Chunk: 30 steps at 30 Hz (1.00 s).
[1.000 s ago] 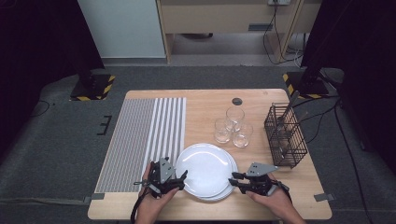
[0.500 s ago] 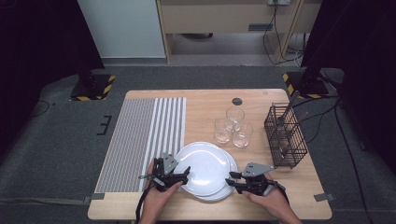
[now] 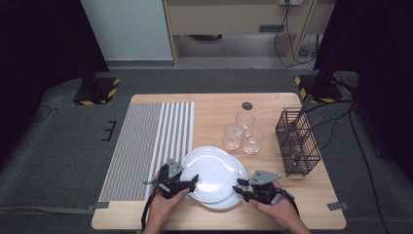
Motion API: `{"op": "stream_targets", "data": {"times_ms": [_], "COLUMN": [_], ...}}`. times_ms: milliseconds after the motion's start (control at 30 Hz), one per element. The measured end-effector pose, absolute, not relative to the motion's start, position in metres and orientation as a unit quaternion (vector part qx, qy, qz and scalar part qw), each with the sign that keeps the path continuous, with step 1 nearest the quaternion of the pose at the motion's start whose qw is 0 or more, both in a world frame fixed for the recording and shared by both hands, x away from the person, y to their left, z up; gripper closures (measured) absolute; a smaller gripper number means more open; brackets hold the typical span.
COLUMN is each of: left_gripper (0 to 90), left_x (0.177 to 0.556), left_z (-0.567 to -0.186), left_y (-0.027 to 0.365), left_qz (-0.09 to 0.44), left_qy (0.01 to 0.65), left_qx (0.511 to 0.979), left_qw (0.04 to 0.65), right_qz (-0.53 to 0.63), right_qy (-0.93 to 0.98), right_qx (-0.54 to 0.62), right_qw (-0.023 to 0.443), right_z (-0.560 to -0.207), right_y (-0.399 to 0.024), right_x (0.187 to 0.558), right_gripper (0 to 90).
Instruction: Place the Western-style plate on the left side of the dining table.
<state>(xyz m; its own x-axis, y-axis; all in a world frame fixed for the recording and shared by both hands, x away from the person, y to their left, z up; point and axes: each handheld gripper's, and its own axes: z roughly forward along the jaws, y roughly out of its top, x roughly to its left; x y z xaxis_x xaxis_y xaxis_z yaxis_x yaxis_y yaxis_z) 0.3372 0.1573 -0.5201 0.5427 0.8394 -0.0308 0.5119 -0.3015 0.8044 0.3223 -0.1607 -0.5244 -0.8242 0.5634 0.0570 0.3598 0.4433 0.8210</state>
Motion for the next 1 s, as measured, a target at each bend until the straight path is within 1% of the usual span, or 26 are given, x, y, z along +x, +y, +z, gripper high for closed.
{"op": "stream_targets", "data": {"times_ms": [33,100,233,333,400,500,667,733,767,867,1000], "left_gripper": [21.1,23.0,29.6,31.5,35.1,41.8,48.9,50.1,53.1,57.1,61.0], "left_x": [0.337,0.338,0.338,0.339,0.338,0.336,0.334,0.333,0.333,0.333,0.333], "left_z": [-0.520,-0.519,-0.518,-0.517,-0.515,-0.511,-0.505,-0.503,-0.500,-0.495,-0.491], "left_y": [0.158,0.160,0.162,0.164,0.166,0.168,0.170,0.170,0.170,0.170,0.173], "left_qz": [0.199,0.195,0.192,0.191,0.191,0.204,0.215,0.220,0.224,0.228,0.218], "left_qy": [0.433,0.431,0.438,0.441,0.443,0.445,0.441,0.440,0.440,0.437,0.443], "left_qx": [0.779,0.781,0.778,0.776,0.775,0.768,0.762,0.759,0.756,0.755,0.749], "left_qw": [0.407,0.407,0.408,0.408,0.408,0.413,0.423,0.427,0.430,0.433,0.442], "right_qz": [0.450,0.450,0.448,0.447,0.444,0.442,0.434,0.433,0.432,0.430,0.432], "right_qy": [0.842,0.842,0.841,0.841,0.841,0.842,0.846,0.846,0.847,0.847,0.845], "right_qx": [0.275,0.275,0.277,0.278,0.280,0.278,0.278,0.279,0.279,0.280,0.283], "right_qw": [0.113,0.115,0.122,0.126,0.130,0.133,0.136,0.137,0.139,0.139,0.140], "right_z": [-0.524,-0.524,-0.524,-0.524,-0.524,-0.525,-0.526,-0.526,-0.527,-0.528,-0.529], "right_y": [-0.160,-0.160,-0.159,-0.159,-0.157,-0.156,-0.153,-0.153,-0.153,-0.152,-0.151], "right_x": [0.322,0.323,0.323,0.323,0.323,0.324,0.325,0.325,0.326,0.327,0.328], "right_gripper": [64.4,64.2,64.5,64.7,65.0,65.1,64.9,64.9,64.8,64.8,65.1]}}
